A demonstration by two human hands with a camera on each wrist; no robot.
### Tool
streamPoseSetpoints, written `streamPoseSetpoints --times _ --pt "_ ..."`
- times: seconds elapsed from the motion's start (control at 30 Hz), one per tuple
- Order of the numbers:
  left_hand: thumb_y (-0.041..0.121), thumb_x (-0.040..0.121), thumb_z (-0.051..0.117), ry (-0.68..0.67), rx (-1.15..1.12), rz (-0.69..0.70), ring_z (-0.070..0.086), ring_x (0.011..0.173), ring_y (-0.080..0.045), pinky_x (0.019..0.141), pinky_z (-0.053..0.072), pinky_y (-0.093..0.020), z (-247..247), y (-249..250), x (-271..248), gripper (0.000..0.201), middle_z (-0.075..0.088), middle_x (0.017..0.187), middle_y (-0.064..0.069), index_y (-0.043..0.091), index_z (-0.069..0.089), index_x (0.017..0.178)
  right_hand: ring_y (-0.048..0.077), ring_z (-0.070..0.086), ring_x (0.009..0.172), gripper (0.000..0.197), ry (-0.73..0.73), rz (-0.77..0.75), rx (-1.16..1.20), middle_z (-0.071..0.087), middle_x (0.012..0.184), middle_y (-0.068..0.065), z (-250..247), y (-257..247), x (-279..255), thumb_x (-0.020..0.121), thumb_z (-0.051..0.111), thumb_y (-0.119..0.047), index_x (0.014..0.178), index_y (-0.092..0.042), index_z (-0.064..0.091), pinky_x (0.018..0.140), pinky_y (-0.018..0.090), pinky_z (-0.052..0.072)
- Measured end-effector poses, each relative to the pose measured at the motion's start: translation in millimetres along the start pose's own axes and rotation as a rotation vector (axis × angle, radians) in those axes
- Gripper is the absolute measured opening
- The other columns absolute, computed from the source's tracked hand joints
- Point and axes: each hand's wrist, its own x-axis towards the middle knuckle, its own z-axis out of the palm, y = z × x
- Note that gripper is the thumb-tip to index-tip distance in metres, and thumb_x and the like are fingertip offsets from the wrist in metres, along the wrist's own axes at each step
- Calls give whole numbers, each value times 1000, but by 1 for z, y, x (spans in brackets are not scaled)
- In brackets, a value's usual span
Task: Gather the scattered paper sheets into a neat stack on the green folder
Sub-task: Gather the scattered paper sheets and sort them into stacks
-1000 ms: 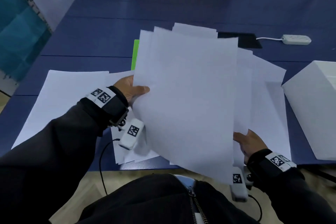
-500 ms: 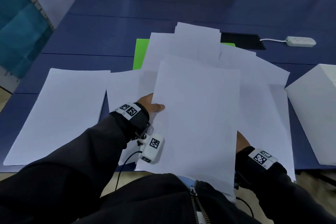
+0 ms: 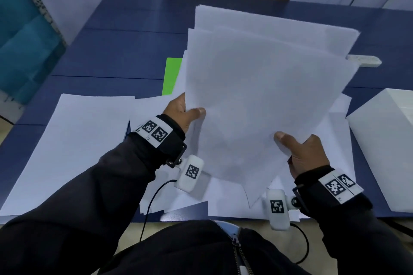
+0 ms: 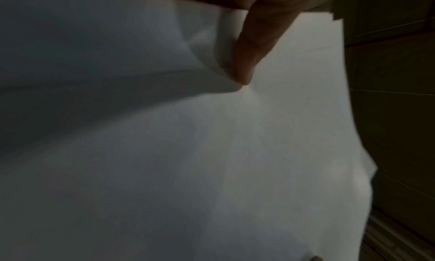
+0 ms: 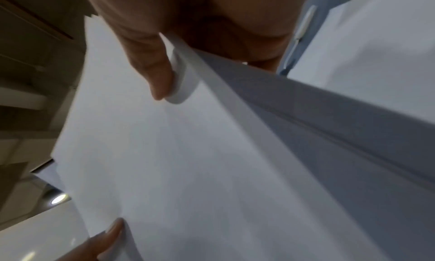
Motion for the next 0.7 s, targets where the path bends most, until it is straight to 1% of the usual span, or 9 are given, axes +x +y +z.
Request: streamPoseSetpoints --times 0.03,0.07,0.13,0.2,0.23,0.3,0.43,0.6,0.7 --pt "-12 85 53 3 -14 22 66 76 5 76 52 -11 0 5 1 35 68 91 9 13 56 110 2 40 35 31 -2 -10 -6 46 40 -14 -3 0 3 75 77 -27 54 -17 56 46 17 38" --pt "-11 84 55 0 -27 43 67 75 3 73 52 -11 0 10 1 32 70 85 12 10 57 108 4 46 41 35 -6 -27 2 52 47 -13 -5 0 6 66 81 -37 69 -11 59 51 21 40" --pt "-2 76 60 -8 -70 67 68 72 0 69 52 -13 1 18 0 27 73 74 14 7 59 102 6 58 51 38 -8 -78 4 63 58 -12 -6 -2 7 63 82 -32 86 -10 61 59 27 45" --pt "7 70 58 -7 -106 72 68 72 -1 70 53 -15 2 20 -1 27 73 73 14 12 60 96 11 67 66 16 -33 -135 -3 70 69 -10 -6 -8 6 71 78 -17 84 -15 68 69 31 50" --pt "8 68 59 -15 -118 71 68 73 -2 71 54 -15 2 20 -1 29 73 73 14 14 59 96 11 67 66 8 -58 -159 -6 71 67 -10 -5 -13 3 74 76 -10 76 -16 71 69 30 51" --pt "5 64 58 -36 -139 76 68 73 -1 70 54 -15 4 19 -2 35 72 73 14 18 58 96 8 66 61 23 -98 -207 26 69 60 -12 -2 -17 1 73 72 -1 64 -22 75 66 25 54" --pt "-4 54 52 -47 -204 59 64 64 3 66 52 -11 17 18 -2 40 70 63 15 17 56 88 6 68 70 42 -78 -272 109 72 70 -12 6 -20 0 66 72 10 72 -31 76 73 21 55" --pt "-3 51 43 -31 -261 -8 61 60 -2 63 49 -17 21 17 6 41 67 58 13 14 60 84 6 67 67 35 -19 -237 80 71 67 -14 9 -21 4 70 72 9 70 -25 75 72 22 52" --pt "-2 52 45 -19 -285 -40 63 58 0 63 51 -15 28 17 4 42 68 57 13 8 58 91 4 66 63 27 47 -196 88 70 64 -16 13 -19 3 69 75 7 76 -17 63 68 20 52"
